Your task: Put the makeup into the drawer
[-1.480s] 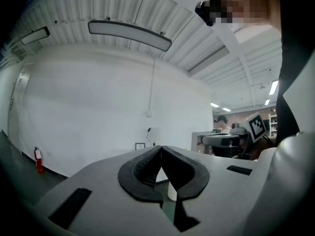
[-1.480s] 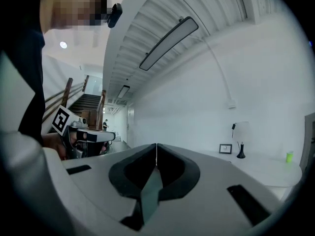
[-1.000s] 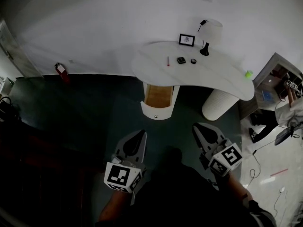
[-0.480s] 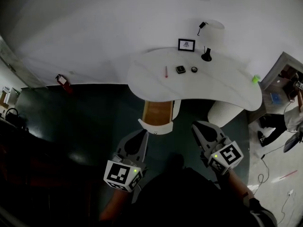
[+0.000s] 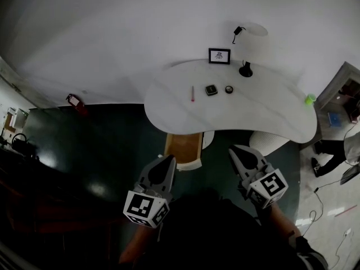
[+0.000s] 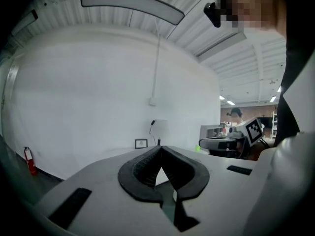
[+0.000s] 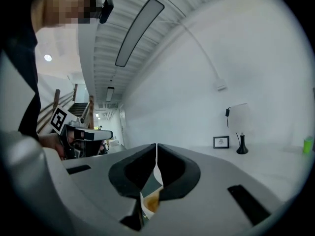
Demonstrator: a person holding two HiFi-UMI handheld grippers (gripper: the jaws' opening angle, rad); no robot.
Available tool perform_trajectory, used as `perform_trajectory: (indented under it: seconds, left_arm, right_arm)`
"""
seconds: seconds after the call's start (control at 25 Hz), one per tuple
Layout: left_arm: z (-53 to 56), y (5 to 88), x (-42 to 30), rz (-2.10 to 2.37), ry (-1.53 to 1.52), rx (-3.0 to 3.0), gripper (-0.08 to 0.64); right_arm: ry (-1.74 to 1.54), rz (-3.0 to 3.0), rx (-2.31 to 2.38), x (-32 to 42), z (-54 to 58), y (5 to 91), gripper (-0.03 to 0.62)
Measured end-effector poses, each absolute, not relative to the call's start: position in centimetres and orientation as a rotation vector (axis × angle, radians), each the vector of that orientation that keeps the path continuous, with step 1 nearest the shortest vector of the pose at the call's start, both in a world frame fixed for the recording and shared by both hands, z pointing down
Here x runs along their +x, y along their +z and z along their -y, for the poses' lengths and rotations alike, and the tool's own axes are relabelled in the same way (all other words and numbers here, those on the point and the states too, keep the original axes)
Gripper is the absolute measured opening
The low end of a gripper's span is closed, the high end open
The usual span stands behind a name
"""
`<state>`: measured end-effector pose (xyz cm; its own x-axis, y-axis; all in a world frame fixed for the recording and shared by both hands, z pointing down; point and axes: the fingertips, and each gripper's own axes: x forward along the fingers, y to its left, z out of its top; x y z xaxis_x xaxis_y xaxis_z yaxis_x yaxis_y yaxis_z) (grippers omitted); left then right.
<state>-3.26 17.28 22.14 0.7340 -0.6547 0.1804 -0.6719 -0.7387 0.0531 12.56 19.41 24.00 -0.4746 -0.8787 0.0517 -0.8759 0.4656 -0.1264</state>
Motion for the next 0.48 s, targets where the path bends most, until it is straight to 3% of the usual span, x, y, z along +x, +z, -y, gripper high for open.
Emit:
perform_trajectory:
  seconds: [0.48]
  left_arm:
    - [-8.0,23.5,-0.6,0.999,0.225,2.852,0.012]
  right_arm:
    - [-0.377,-2.659,-1.700,14.7,-11.3,27.3,0.017]
